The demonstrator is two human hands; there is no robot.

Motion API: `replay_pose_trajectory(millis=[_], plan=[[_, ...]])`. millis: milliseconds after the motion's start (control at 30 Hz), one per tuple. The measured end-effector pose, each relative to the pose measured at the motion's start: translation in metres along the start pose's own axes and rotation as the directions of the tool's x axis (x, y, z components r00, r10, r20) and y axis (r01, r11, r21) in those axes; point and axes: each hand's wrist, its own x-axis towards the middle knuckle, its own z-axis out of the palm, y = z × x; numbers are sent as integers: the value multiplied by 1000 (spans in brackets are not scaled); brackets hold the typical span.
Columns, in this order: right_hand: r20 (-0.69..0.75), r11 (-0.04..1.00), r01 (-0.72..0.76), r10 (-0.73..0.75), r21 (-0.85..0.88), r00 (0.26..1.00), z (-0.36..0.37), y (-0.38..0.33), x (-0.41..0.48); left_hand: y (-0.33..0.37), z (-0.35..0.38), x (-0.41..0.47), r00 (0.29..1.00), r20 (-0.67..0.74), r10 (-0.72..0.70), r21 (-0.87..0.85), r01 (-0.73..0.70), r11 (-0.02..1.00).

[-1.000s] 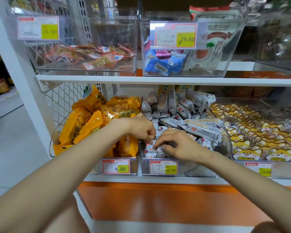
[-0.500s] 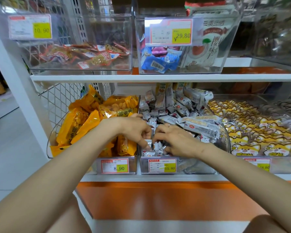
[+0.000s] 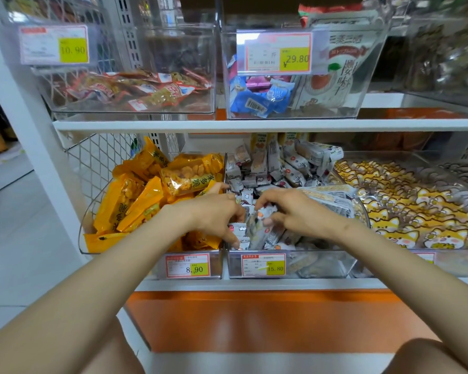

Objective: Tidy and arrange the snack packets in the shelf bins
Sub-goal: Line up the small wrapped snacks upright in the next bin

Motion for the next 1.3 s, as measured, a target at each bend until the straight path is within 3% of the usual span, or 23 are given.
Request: replay_pose_trajectory(millis=[100, 233, 300, 400, 500, 567, 700, 867, 1133, 1233, 1300], plan=[[14, 949, -85, 84, 302, 996, -16, -1, -6, 3, 0, -3, 1000, -5, 5, 34, -5, 999], [177, 935, -168, 116, 313, 977, -17, 2, -13, 2, 2, -8, 1000, -24, 18, 82, -16, 996], [180, 938, -177, 127, 299, 975, -10, 1, -12, 1, 4, -11, 997, -60, 48, 80, -43, 996], [-99, 969, -112, 137, 221, 986, -19, -1, -8, 1, 7, -16, 992, -98, 74, 72, -67, 995], [-354, 913, -49, 206, 405, 912, -32, -3, -5, 2, 7, -18, 992, -120, 46, -4, -47, 999], [-439, 925, -32, 209, 378, 874, -27, -6, 2, 2, 8, -18, 991, -133, 28, -42, -33, 999], [-368, 956, -19, 132, 294, 920, 4, -8, 23, 0, 12, -18, 980, -189, 58, -39, -67, 997], [-166, 958, -12, 62, 286, 984, 26, -3, 40, -5, 16, -21, 946, -320, 58, 32, -51, 998], [50, 955, -75, 64, 285, 997, 35, -2, 44, 1, 7, -22, 980, -180, -81, -66, 70, 995], [-24, 945, -31, 41, 325, 999, 16, 5, 40, 1, 3, -19, 988, -148, -46, -7, 45, 999], [-90, 993, 38, -28, 111, 996, 3, 11, 39, -2, 5, -16, 989, -148, -11, 1, 12, 1000]])
